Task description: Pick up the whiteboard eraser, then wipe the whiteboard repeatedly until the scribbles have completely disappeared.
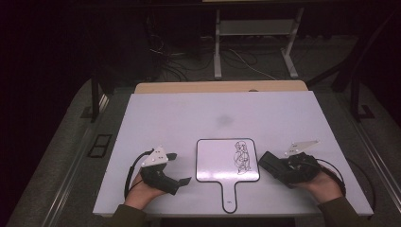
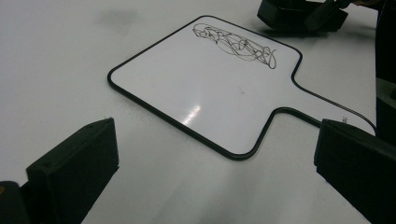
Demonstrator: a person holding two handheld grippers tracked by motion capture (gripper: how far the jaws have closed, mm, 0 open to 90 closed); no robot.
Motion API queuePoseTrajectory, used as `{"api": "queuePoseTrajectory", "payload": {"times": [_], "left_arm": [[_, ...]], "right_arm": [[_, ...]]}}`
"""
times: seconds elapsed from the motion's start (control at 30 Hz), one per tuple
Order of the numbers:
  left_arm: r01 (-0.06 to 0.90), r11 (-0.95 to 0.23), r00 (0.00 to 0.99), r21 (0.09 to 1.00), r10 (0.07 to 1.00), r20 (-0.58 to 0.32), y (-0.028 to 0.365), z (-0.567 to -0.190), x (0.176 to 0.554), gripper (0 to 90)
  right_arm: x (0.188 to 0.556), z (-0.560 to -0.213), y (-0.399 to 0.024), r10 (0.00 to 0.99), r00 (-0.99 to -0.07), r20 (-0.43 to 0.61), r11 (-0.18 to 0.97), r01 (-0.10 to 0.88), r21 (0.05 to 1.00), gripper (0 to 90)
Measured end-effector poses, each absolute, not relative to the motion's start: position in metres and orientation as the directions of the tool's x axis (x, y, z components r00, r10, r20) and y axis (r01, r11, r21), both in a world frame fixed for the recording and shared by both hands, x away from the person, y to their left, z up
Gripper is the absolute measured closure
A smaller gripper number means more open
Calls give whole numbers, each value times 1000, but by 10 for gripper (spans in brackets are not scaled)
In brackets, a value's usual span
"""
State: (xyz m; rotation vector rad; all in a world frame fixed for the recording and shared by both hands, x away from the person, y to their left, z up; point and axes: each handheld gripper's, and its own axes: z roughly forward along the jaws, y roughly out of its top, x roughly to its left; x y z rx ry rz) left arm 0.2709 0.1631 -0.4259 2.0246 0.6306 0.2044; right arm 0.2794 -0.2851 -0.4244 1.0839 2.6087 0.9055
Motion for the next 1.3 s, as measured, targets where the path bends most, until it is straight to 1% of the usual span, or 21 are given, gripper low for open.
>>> {"api": "queuePoseTrajectory", "payload": {"times": [0.5, 0.93, 1.03, 1.3], "left_arm": [[349, -397, 849, 849, 517, -107, 162, -425, 271, 0], [346, -395, 850, 851, 516, -106, 163, -425, 272, 0], [354, -383, 847, 853, 519, -119, 163, -426, 272, 0], [358, -384, 843, 851, 525, -118, 164, -426, 272, 0]], "right_arm": [[283, -413, -278, 659, -748, 73, 568, 559, 604, 387], [295, -404, -271, 646, -758, 90, 556, 548, 625, 387], [299, -402, -269, 641, -761, 101, 551, 547, 631, 386], [307, -399, -262, 632, -769, 93, 558, 535, 635, 386]]}}
